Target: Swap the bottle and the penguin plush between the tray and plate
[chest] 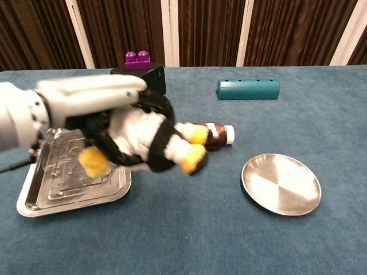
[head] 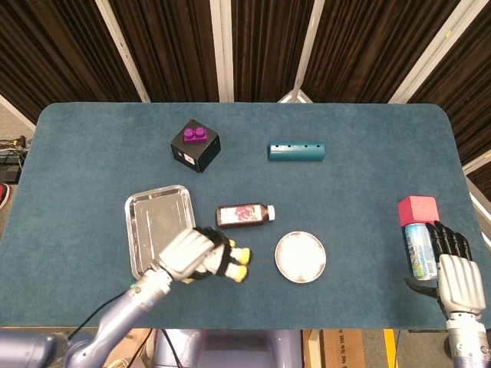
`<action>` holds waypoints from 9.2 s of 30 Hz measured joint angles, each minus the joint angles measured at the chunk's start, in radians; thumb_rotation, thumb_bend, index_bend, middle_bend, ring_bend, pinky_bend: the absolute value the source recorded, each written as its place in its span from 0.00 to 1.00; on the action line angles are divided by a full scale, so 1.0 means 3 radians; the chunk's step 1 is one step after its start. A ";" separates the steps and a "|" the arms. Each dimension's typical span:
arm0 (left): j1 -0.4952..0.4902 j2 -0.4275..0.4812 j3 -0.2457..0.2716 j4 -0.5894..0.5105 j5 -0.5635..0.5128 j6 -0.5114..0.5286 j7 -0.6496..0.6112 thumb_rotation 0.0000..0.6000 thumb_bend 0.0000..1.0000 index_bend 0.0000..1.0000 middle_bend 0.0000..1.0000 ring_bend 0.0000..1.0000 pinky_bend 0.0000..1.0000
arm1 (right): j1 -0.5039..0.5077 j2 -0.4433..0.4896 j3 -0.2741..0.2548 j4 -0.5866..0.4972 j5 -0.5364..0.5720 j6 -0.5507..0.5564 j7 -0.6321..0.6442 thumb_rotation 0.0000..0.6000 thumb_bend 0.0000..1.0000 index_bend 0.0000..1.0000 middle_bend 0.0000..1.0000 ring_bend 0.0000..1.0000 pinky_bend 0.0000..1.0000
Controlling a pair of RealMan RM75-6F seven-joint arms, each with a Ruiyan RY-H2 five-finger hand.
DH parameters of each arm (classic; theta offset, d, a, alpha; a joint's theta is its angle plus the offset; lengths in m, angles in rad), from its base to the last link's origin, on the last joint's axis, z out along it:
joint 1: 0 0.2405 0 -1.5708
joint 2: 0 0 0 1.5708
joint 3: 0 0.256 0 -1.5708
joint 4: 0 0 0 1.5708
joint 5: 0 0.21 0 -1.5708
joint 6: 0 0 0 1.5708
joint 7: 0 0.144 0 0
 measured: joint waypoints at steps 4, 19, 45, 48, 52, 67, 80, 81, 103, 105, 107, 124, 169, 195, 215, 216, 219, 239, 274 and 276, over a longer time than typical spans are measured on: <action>-0.0037 -0.0323 0.0058 0.0234 0.0105 -0.0014 0.0007 1.00 0.47 0.33 0.28 0.28 0.40 | -0.0015 0.0011 0.0014 0.0012 -0.0006 -0.0009 0.0044 1.00 0.10 0.04 0.05 0.00 0.00; -0.0040 -0.0956 0.0155 0.1095 0.0190 -0.0025 -0.0047 1.00 0.22 0.22 0.09 0.10 0.30 | -0.0037 0.0013 0.0054 0.0019 -0.0015 -0.0071 0.0050 1.00 0.10 0.04 0.05 0.00 0.00; 0.0085 -0.0558 -0.0348 0.0485 0.0145 0.0681 0.0052 1.00 0.08 0.10 0.00 0.00 0.18 | -0.0034 0.0005 0.0137 0.0026 0.0183 -0.0206 -0.0015 1.00 0.10 0.04 0.05 0.00 0.00; -0.0041 -0.0644 -0.0548 0.0572 -0.0276 0.0584 0.0166 1.00 0.05 0.09 0.00 0.00 0.17 | -0.0027 0.0000 0.0154 0.0041 0.0223 -0.0230 -0.0013 1.00 0.10 0.04 0.05 0.00 0.00; -0.0285 -0.0824 -0.0771 0.0768 -0.0906 0.0492 0.0455 1.00 0.03 0.08 0.00 0.00 0.15 | -0.0011 0.0001 0.0169 0.0055 0.0270 -0.0283 -0.0007 1.00 0.10 0.04 0.05 0.00 0.00; -0.0837 -0.1522 -0.0984 0.1945 -0.1729 0.0236 0.0712 1.00 0.06 0.09 0.05 0.01 0.20 | -0.0013 0.0040 0.0174 0.0102 0.0288 -0.0357 0.0104 1.00 0.10 0.04 0.05 0.00 0.00; -0.1020 -0.1849 -0.0901 0.2547 -0.1644 0.0079 0.0606 1.00 0.27 0.22 0.29 0.22 0.38 | -0.0016 0.0062 0.0184 0.0120 0.0300 -0.0391 0.0159 1.00 0.10 0.04 0.05 0.00 0.00; -0.1026 -0.1857 -0.0900 0.2568 -0.1635 0.0074 0.0600 1.00 0.30 0.25 0.33 0.26 0.41 | -0.0017 0.0062 0.0184 0.0118 0.0296 -0.0389 0.0161 1.00 0.10 0.04 0.05 0.00 0.00; -0.0817 -0.1254 -0.0842 0.1940 -0.1197 -0.0101 0.0152 1.00 0.43 0.37 0.45 0.35 0.45 | -0.0033 0.0065 0.0177 0.0100 0.0247 -0.0361 0.0162 1.00 0.10 0.04 0.05 0.00 0.00; -0.0717 -0.0998 -0.0785 0.1660 -0.1061 -0.0039 0.0129 1.00 0.43 0.37 0.44 0.35 0.45 | -0.0036 0.0066 0.0174 0.0093 0.0239 -0.0358 0.0163 1.00 0.10 0.04 0.05 0.00 0.00; -0.0608 -0.0745 -0.0697 0.1449 -0.0919 0.0026 0.0114 1.00 0.43 0.37 0.43 0.34 0.44 | -0.0037 0.0064 0.0172 0.0086 0.0234 -0.0357 0.0157 1.00 0.10 0.04 0.05 0.00 0.00; 0.0298 0.0372 0.0235 0.1374 0.0185 0.0078 -0.1041 1.00 0.42 0.36 0.41 0.33 0.43 | -0.0026 0.0024 0.0163 0.0017 0.0223 -0.0330 0.0025 1.00 0.10 0.06 0.05 0.00 0.00; 0.1855 0.0670 0.0549 0.1022 0.1388 0.2394 -0.1340 1.00 0.21 0.13 0.03 0.01 0.15 | 0.0554 -0.0017 -0.0004 -0.0469 -0.1211 -0.0949 0.0222 1.00 0.04 0.06 0.05 0.00 0.00; 0.2144 0.0784 0.0259 0.1212 0.1345 0.2307 -0.2029 1.00 0.21 0.12 0.04 0.01 0.14 | 0.1811 -0.2141 0.0345 -0.0302 0.0806 -0.1637 -0.1968 1.00 0.04 0.08 0.06 0.05 0.00; 0.2191 0.0732 0.0136 0.1217 0.1392 0.2226 -0.2015 1.00 0.22 0.15 0.04 0.01 0.14 | 0.1972 -0.2571 0.0288 0.0359 0.0942 -0.1408 -0.1730 1.00 0.15 0.54 0.53 0.46 0.00; 0.2193 0.0730 0.0128 0.1220 0.1393 0.2225 -0.2031 1.00 0.22 0.15 0.04 0.01 0.14 | 0.1960 -0.2589 0.0288 0.0375 0.0911 -0.1369 -0.1696 1.00 0.17 0.56 0.55 0.47 0.00; 0.2206 0.0725 0.0093 0.1228 0.1381 0.2234 -0.2069 1.00 0.22 0.15 0.03 0.01 0.14 | 0.1915 -0.2598 0.0291 0.0384 0.0810 -0.1257 -0.1599 1.00 0.20 0.60 0.59 0.49 0.00; 0.2277 0.0687 0.0054 0.1201 0.1452 0.2253 -0.2037 1.00 0.22 0.15 0.03 0.01 0.14 | 0.1423 -0.1424 0.0342 -0.0286 0.0356 -0.0742 -0.0876 1.00 0.21 0.63 0.60 0.49 0.00; 0.2363 0.0678 0.0016 0.1051 0.1283 0.2123 -0.1449 1.00 0.21 0.15 0.03 0.01 0.14 | 0.1187 -0.0661 0.0055 -0.0198 0.0467 -0.1040 -0.0583 1.00 0.04 0.04 0.03 0.00 0.00; 0.2376 0.0722 0.0033 0.0975 0.1253 0.2076 -0.1415 1.00 0.21 0.15 0.03 0.01 0.14 | 0.1065 -0.0435 0.0005 -0.0323 0.0346 -0.0905 -0.0486 1.00 0.04 0.04 0.03 0.00 0.00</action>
